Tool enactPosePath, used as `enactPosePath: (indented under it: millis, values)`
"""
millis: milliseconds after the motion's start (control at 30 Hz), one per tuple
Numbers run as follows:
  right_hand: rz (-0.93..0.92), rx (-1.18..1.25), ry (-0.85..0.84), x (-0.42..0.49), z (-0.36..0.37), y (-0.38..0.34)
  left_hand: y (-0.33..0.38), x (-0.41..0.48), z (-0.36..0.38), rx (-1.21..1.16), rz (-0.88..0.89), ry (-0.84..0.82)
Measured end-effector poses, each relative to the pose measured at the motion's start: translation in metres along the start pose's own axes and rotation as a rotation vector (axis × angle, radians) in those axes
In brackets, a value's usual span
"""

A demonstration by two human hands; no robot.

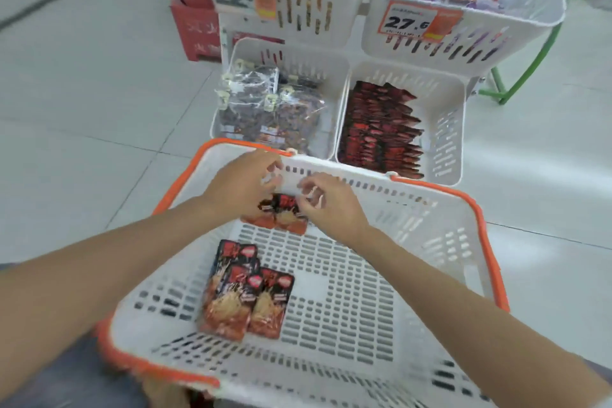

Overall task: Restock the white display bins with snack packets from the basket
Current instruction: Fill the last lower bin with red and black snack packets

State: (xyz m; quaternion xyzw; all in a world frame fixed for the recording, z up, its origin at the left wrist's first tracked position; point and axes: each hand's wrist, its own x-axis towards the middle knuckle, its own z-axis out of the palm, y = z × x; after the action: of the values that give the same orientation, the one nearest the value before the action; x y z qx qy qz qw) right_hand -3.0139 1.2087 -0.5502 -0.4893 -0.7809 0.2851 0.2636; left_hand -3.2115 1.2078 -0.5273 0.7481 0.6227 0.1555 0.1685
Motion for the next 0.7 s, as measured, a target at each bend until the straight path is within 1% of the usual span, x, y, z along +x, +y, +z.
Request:
enactPosePath:
  millis: [67, 133, 167, 200, 233, 300, 367, 433, 467, 567, 600, 633, 700]
  values:
    - [0.142, 0.028, -0.296, -0.019, 0.041, 0.005, -0.026, -0.027, -0.002, 0.012, -0.084, -0.059]
    - [0.306, -0.007, -0.629, -0.036, 0.083, 0.014, -0.043, -0.048, -0.003, -0.041, -0.154, -0.064]
    - [0.379, -0.048, -0.735, -0.042, 0.103, 0.021, -0.048, -0.056, -0.004, -0.062, -0.164, -0.055]
    - [0.448, -0.099, -0.781, -0.048, 0.121, 0.026, -0.050, -0.064, -0.003, -0.063, -0.151, -0.055]
    - [0.505, -0.149, -0.780, -0.052, 0.137, 0.032, -0.050, -0.069, -0.001, -0.046, -0.122, -0.066]
    - [0.547, -0.247, -0.757, -0.056, 0.158, 0.036, -0.049, -0.075, 0.004, -0.023, -0.068, -0.083]
    - [0.496, -0.278, -0.740, -0.059, 0.169, 0.032, -0.048, -0.074, 0.008, -0.027, -0.056, -0.098]
    - [0.389, -0.232, -0.702, -0.062, 0.173, 0.024, -0.047, -0.070, 0.011, -0.069, -0.065, -0.104]
    - [0.358, -0.176, -0.689, -0.064, 0.172, 0.019, -0.047, -0.067, 0.013, -0.104, -0.077, -0.105]
    - [0.454, 0.111, -0.708, -0.065, 0.167, 0.015, -0.047, -0.060, 0.020, -0.208, -0.139, -0.106]
    - [0.469, 0.175, -0.714, -0.065, 0.162, 0.015, -0.046, -0.059, 0.022, -0.247, -0.171, -0.109]
    - [0.459, 0.213, -0.700, -0.064, 0.156, 0.016, -0.043, -0.059, 0.022, -0.292, -0.211, -0.115]
    - [0.443, 0.342, -0.602, -0.052, 0.134, 0.014, -0.037, -0.058, 0.021, -0.422, -0.317, -0.177]
